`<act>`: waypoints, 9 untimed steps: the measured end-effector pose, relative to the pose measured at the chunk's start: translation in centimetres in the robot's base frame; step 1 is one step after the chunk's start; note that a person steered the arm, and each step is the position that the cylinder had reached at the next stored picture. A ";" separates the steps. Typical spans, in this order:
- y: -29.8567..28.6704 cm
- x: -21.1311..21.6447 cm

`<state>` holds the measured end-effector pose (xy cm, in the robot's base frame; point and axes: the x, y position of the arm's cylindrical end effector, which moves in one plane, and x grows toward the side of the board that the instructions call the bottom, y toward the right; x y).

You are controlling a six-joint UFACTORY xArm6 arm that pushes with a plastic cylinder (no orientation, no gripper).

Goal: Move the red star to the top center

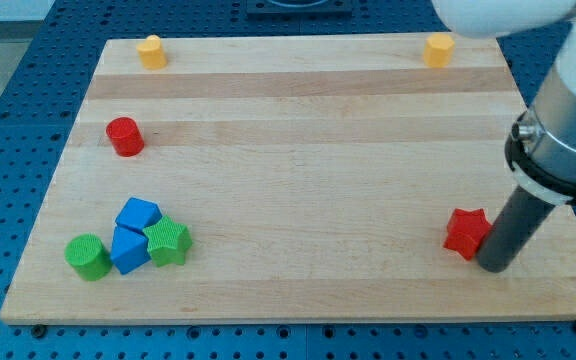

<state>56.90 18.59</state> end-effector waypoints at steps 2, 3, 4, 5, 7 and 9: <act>-1.6 -3.5; -2.9 -5.9; -4.8 -7.8; -7.1 -8.6; -10.7 -9.8; -10.8 -14.0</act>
<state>42.91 7.83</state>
